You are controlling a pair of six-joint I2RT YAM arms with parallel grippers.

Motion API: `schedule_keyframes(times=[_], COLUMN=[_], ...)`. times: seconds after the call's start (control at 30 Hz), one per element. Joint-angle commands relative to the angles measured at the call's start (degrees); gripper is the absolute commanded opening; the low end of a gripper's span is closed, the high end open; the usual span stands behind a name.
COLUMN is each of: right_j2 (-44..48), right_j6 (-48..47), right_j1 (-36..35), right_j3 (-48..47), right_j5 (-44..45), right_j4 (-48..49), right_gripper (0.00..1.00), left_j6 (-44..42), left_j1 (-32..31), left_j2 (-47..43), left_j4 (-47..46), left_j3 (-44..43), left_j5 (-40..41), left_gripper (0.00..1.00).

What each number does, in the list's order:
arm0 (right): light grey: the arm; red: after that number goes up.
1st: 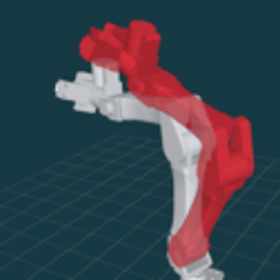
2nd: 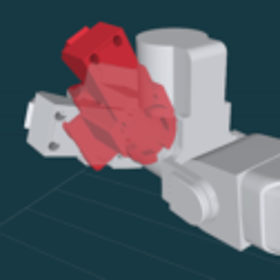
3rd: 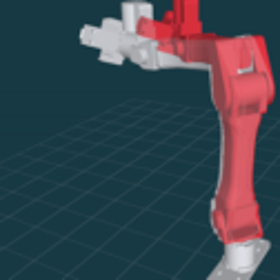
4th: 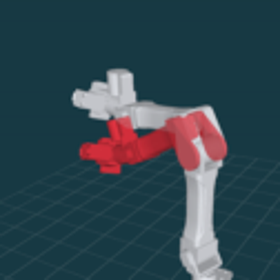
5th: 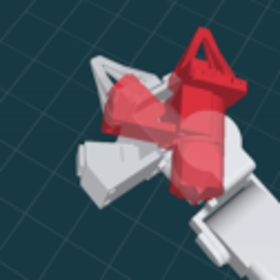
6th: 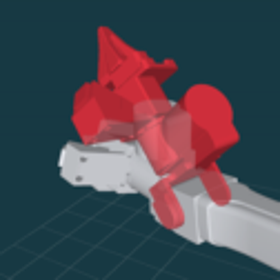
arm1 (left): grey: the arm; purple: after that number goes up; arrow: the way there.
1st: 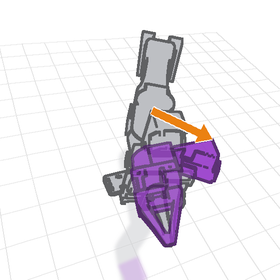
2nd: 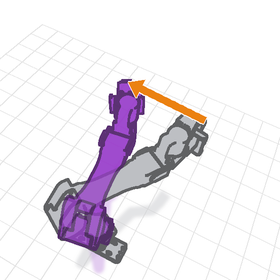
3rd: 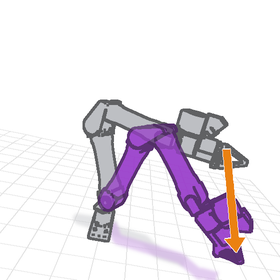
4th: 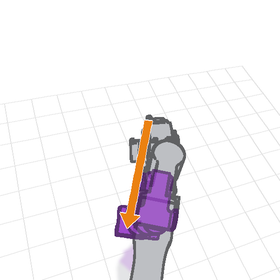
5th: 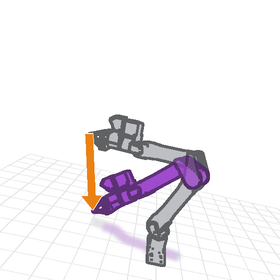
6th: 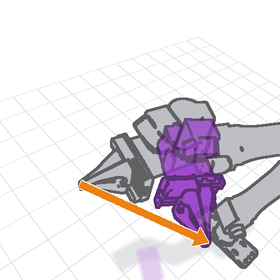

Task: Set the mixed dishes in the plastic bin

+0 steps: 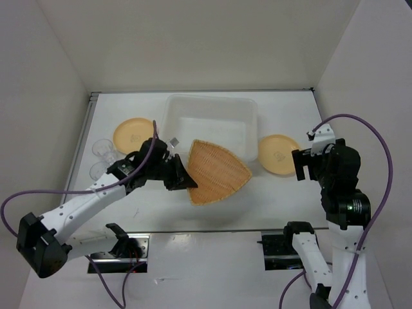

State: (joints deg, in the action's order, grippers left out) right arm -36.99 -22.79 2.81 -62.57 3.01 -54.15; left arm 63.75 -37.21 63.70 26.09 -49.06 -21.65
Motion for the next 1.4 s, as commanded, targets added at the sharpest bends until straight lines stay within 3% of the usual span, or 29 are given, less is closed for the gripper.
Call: schedule_keyframes(times=[0.0, 0.17, 0.27, 0.43, 0.53, 0.63, 0.7, 0.83, 0.97, 1.37], right_j2=[2.44, 6.13, 9.12, 14.04, 19.75, 28.88, 34.76, 35.94, 35.41, 34.36], right_j6=[4.42, 6.44, 6.44, 6.53, 4.43, 3.89, 2.32, 2.31, 2.31, 2.83], right_j1=[-0.52, -0.52, -0.52, -0.52, 0.00, 0.00, 1.58, 4.22, 4.22, 4.22], right_j3=[-0.01, -0.11, 4.90, 10.00, 14.39, 21.24, 23.98, 25.04, 25.56, 25.56], right_j5=[5.86, 6.05, 3.59, 0.25, -1.68, -2.30, -4.22, -4.24, -2.57, -2.04], right_j4=[6.42, 12.66, 17.05, 22.24, 26.19, 28.93, 29.71, 30.42, 31.12, 31.65], right_gripper=[0.98, 0.98, 0.98, 0.98, 0.98, 0.98, 0.98, 0.98, 0.98, 0.98], left_j6=[-2.31, -7.66, -8.37, -0.31, 3.31, 10.50, 12.63, 14.99, 21.49, 26.51], left_j1=[0.12, 2.58, 6.79, 13.39, 13.39, 12.78, 12.25, 10.24, 7.52, 5.83], left_j2=[-0.87, 8.44, 16.43, 28.03, 36.91, 41.14, 44.39, 51.86, 53.01, 53.54], left_j4=[1.78, 5.20, 4.69, -7.25, -7.29, -13.57, -13.18, -10.53, -12.73, -12.73], left_j3=[-9.10, -26.75, -30.39, -32.66, -38.02, -37.88, -40.91, -48.14, -45.35, -38.40], left_j5=[-7.08, -9.02, -3.60, -1.47, 2.13, 5.46, 7.40, 10.39, 13.29, 14.35], left_gripper=[0.00, 0.00, 0.00, 0.00, 0.00, 0.00, 0.00, 0.00, 0.00, 0.01])
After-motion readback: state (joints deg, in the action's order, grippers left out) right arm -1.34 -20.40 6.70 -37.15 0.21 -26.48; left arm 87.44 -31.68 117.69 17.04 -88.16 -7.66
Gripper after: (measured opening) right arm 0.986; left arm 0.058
